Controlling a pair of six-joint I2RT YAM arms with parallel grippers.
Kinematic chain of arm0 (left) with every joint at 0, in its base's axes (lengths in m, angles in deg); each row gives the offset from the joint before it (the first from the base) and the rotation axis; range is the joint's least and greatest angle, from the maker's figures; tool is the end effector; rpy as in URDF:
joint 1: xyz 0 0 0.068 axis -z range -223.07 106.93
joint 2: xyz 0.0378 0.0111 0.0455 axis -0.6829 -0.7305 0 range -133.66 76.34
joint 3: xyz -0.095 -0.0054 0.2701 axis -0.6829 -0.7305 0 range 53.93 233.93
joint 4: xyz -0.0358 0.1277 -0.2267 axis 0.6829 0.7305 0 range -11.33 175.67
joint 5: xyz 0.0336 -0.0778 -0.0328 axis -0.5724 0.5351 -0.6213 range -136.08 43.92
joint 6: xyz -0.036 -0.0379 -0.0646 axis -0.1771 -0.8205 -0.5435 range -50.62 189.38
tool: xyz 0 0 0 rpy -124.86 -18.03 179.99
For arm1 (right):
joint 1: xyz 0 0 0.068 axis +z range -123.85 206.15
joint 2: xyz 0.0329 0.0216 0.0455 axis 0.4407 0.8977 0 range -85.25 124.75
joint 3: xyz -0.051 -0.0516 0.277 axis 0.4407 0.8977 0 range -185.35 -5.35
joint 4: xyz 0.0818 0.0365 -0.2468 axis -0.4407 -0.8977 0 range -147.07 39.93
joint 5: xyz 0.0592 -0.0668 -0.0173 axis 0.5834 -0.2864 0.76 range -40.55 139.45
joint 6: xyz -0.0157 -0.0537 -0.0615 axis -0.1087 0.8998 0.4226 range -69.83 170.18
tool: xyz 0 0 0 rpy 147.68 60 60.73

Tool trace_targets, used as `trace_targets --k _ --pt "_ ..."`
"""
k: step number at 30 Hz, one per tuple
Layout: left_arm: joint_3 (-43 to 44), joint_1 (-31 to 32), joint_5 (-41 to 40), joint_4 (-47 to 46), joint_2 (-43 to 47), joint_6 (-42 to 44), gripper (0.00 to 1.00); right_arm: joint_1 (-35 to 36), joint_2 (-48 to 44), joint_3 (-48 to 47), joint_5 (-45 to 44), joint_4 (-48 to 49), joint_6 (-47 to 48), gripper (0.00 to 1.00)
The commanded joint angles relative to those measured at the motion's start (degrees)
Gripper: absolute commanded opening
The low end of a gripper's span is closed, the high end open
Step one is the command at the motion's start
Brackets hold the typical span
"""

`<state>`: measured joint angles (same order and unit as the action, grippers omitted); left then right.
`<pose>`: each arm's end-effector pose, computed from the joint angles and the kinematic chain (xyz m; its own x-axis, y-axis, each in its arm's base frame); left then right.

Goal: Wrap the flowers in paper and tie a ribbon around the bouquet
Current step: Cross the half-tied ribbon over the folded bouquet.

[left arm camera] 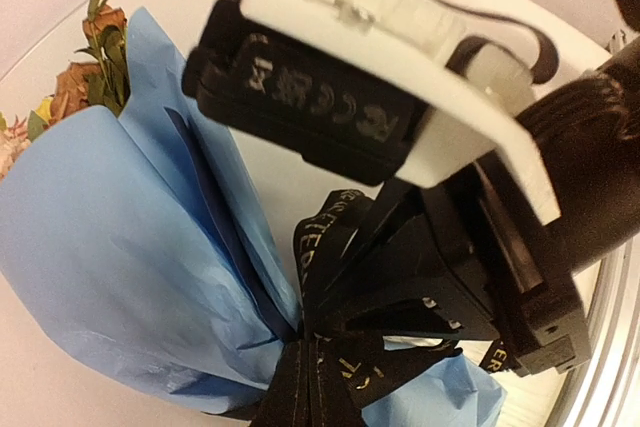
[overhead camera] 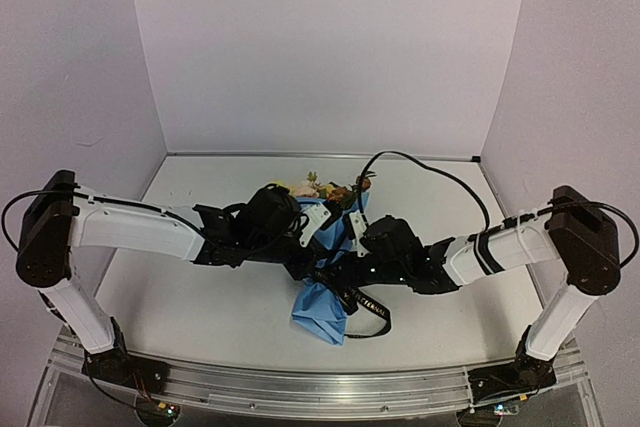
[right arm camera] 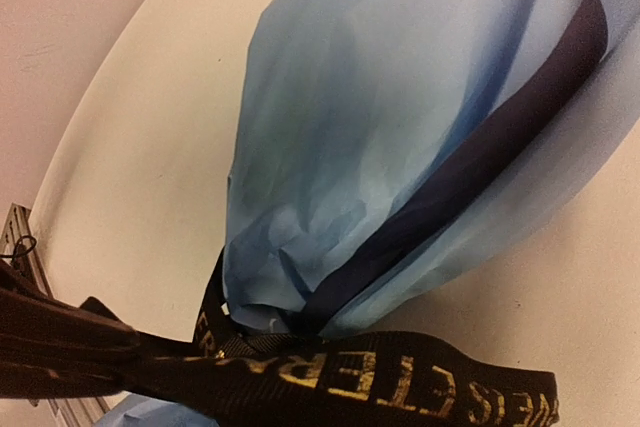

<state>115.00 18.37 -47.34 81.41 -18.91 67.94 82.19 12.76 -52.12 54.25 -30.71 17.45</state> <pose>0.1927 -0.3506 0.2137 -0.3089 0.5148 -0.7997 0.8622 0.5065 -0.0070 0.2093 0.3218 0.1570 -0.7165 -0.0996 -0.6905 -0.5692 0.6556 0.4961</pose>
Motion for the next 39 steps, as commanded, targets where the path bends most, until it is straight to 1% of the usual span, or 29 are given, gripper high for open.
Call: trace_targets --k 1,13,20,27,39 --pt "-1.5 -0.4 0.2 -2.5 3.5 -0.8 0.00 0.5 -1.0 -1.2 0.4 3.0 2.5 0.00" --pt "-7.8 -0.4 1.1 -7.6 8.4 -3.6 0.00 0.4 4.0 -5.3 -2.5 5.5 9.8 0.00" --pt "-12.6 -0.4 5.1 -12.8 11.2 -6.0 0.00 0.5 7.0 -6.8 -2.8 9.9 11.0 0.00" --pt "-15.5 -0.4 5.1 -14.5 10.8 -8.7 0.00 0.5 5.6 -4.9 -3.1 13.6 10.7 0.00" --pt "-19.5 -0.4 7.1 -19.6 10.9 -9.5 0.01 0.5 5.2 -5.1 -3.5 14.0 11.6 0.00"
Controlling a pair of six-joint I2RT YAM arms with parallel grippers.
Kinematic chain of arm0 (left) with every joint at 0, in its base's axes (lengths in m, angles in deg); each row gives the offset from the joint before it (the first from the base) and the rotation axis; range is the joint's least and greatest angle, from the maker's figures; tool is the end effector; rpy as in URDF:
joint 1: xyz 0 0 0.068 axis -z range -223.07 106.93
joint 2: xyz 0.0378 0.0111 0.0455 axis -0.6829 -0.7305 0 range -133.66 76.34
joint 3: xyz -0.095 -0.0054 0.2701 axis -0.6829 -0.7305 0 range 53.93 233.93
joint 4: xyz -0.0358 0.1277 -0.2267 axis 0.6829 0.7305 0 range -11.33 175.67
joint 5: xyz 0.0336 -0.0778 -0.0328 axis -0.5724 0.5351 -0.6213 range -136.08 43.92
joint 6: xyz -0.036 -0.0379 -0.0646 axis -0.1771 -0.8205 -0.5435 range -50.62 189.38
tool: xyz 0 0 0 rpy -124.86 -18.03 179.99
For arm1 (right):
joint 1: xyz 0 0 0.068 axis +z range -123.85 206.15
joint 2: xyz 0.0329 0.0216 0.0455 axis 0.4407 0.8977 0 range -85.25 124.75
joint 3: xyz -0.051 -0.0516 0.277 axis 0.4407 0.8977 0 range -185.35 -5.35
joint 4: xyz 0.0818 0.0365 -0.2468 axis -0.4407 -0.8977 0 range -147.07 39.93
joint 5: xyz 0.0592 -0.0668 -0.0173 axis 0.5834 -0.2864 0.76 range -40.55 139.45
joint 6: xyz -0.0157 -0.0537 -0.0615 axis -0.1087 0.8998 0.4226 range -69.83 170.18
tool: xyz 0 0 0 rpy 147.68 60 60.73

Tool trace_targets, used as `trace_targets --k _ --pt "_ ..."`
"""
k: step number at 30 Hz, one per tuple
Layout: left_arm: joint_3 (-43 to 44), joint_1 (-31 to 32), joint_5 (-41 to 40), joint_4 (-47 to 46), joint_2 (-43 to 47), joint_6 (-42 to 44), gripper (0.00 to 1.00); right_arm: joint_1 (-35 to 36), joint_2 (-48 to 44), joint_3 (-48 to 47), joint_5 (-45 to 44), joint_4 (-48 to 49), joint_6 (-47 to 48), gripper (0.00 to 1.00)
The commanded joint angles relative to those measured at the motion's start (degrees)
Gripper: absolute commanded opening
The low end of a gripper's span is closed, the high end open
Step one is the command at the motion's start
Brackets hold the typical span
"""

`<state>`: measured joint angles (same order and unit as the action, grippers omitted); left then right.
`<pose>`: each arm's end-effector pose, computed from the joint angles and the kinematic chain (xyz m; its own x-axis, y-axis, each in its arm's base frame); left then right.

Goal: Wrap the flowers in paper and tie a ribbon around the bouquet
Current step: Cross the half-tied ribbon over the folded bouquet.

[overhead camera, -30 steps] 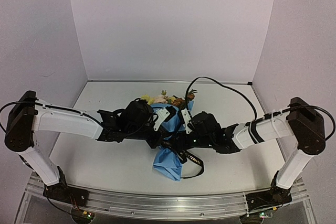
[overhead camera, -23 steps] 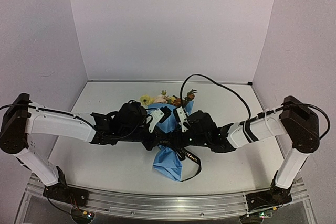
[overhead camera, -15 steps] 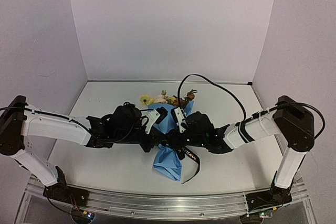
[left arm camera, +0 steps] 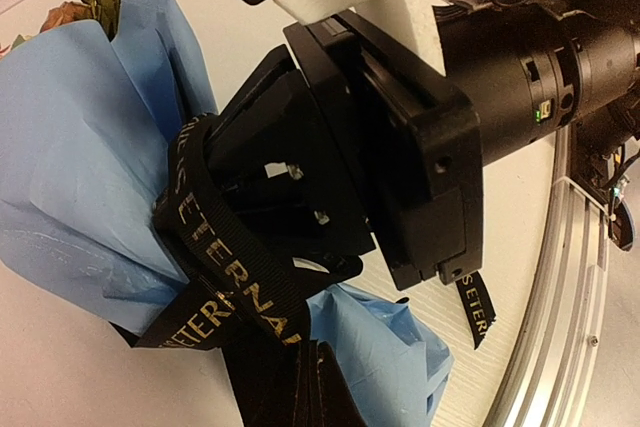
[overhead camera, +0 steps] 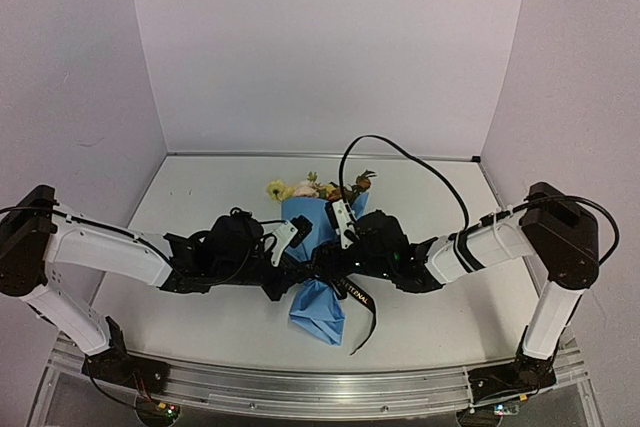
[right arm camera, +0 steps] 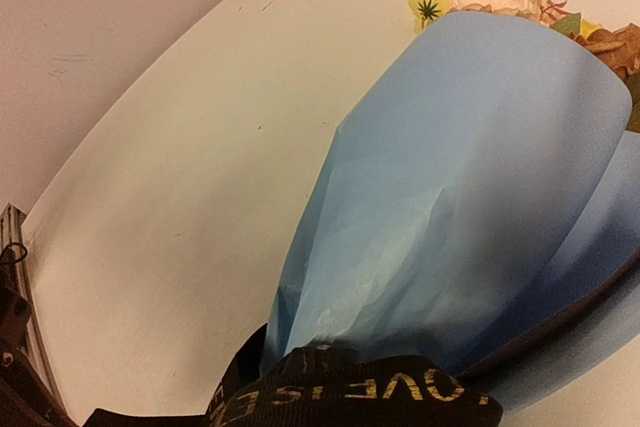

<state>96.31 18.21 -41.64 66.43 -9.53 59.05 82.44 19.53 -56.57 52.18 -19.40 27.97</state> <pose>0.1609 -0.3053 0.1890 -0.4077 0.3719 -0.8340 0.8468 0.4957 -0.1929 0.2303 0.3516 0.1628 -0.5231 -0.1040 -0.8459 -0.7103 0.6018 0.3652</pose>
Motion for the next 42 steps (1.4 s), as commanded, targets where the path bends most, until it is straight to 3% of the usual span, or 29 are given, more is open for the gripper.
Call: trace_targets --k 1,9,23,26,28,31,42 --pt "-0.9 -0.3 1.5 -4.8 1.4 -0.8 0.02 0.2 -1.7 -0.6 -1.4 2.7 1.2 0.00" --pt "-0.4 -0.3 0.7 -4.6 1.2 -1.3 0.06 0.2 -2.4 -0.2 -0.4 2.7 2.4 0.00" --pt "-0.3 -0.4 -4.3 -3.2 7.9 -1.5 0.40 0.2 -1.6 -1.4 0.9 2.7 3.7 0.00" --pt "-0.4 -1.0 -8.4 -3.1 10.4 -2.6 0.48 0.2 -1.5 -1.5 1.0 2.7 3.6 0.00" --pt "0.3 -2.1 -11.4 -1.1 11.0 -3.5 0.47 0.2 -1.3 -1.6 1.1 2.7 3.4 0.00" --pt "2.2 -5.0 -13.9 3.6 9.0 -4.5 0.38 0.2 -1.4 -1.6 1.2 2.7 3.2 0.00" --pt "9.5 -8.4 -7.5 8.9 -7.7 -4.0 0.24 0.2 -1.3 -2.0 3.5 2.7 1.7 0.00"
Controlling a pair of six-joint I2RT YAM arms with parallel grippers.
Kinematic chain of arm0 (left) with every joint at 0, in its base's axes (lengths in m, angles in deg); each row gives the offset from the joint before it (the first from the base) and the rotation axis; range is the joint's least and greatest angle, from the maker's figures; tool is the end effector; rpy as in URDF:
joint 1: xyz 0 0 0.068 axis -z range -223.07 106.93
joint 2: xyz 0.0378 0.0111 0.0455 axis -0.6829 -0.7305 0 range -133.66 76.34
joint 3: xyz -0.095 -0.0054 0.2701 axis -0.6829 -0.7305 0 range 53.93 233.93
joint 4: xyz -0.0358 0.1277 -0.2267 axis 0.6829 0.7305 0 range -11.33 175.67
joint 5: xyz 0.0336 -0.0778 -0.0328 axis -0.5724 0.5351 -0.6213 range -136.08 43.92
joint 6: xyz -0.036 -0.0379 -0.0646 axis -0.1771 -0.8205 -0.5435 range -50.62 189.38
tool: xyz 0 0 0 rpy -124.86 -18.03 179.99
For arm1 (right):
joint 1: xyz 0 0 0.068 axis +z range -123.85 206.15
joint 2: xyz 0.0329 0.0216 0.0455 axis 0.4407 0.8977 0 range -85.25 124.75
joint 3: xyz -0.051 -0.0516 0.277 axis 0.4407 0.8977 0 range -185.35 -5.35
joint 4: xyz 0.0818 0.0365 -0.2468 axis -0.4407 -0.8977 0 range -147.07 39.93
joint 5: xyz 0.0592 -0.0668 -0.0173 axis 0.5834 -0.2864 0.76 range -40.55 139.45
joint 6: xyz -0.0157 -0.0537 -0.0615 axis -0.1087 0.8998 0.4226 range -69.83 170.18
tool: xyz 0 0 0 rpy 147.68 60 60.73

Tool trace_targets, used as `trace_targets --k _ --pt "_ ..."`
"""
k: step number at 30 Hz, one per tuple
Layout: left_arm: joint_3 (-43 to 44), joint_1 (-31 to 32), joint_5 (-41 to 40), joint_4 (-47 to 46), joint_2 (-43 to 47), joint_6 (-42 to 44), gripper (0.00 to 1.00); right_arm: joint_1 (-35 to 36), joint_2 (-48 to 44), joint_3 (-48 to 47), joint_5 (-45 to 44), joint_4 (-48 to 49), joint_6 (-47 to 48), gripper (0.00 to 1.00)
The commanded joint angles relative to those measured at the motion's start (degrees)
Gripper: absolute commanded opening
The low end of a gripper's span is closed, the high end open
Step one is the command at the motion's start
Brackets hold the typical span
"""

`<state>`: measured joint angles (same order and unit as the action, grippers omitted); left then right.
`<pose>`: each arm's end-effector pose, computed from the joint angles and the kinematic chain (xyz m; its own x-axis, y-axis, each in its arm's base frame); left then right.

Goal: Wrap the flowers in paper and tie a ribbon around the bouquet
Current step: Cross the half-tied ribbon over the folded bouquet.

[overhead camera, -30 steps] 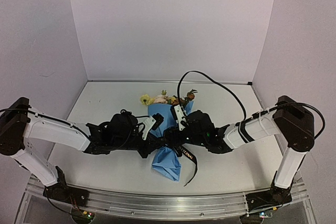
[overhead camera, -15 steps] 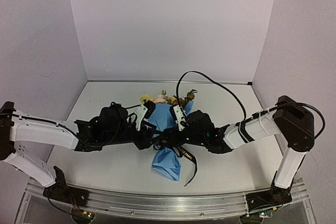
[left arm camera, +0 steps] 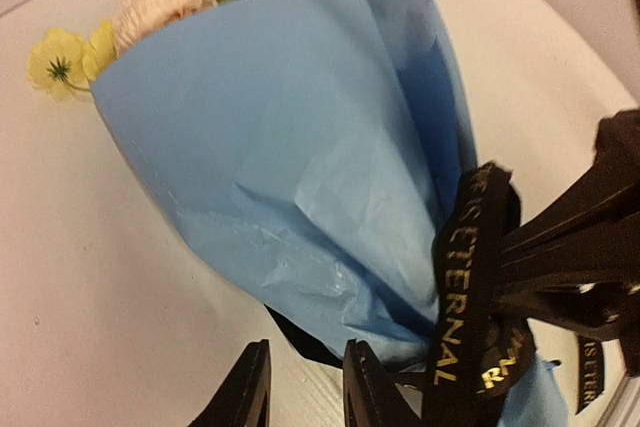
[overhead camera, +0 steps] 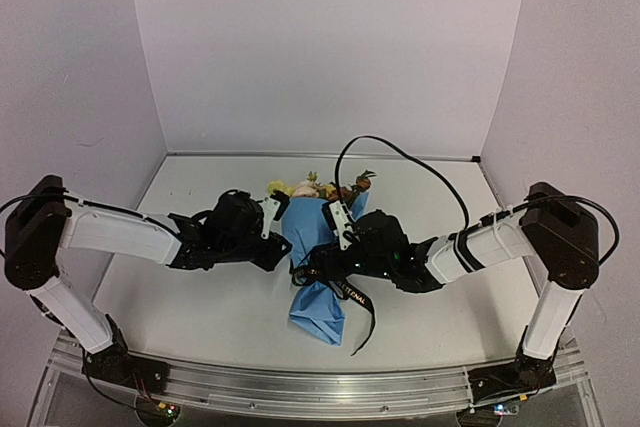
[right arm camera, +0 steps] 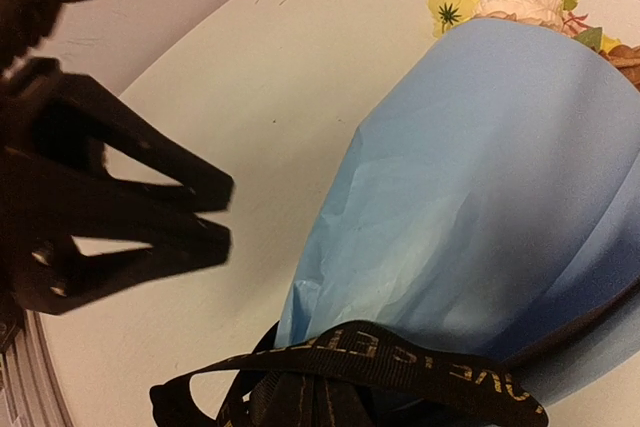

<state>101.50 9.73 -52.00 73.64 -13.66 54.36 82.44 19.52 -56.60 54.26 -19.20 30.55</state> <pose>0.2227 -0.2809 0.1809 -0.5471 0.2943 -0.7836 0.6222 0.7692 -0.1455 0.2282 0.3532 0.1636 -0.4941 -0.1377 -0.8584 -0.7494 0.5679 0.3403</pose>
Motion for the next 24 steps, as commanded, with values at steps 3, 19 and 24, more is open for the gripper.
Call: trace_targets --k 3,19,24 --pt "5.3 0.0 4.5 0.8 -4.9 1.4 0.22 0.2 -1.5 -2.0 2.1 2.4 -1.4 0.00" --pt "2.5 0.1 15.5 -1.7 -1.9 4.4 0.20 0.3 -1.3 -3.2 5.5 2.4 -3.4 0.00" --pt "0.3 0.1 15.7 -3.8 0.1 3.3 0.20 0.3 -0.8 -2.7 4.6 2.4 -3.6 0.00"
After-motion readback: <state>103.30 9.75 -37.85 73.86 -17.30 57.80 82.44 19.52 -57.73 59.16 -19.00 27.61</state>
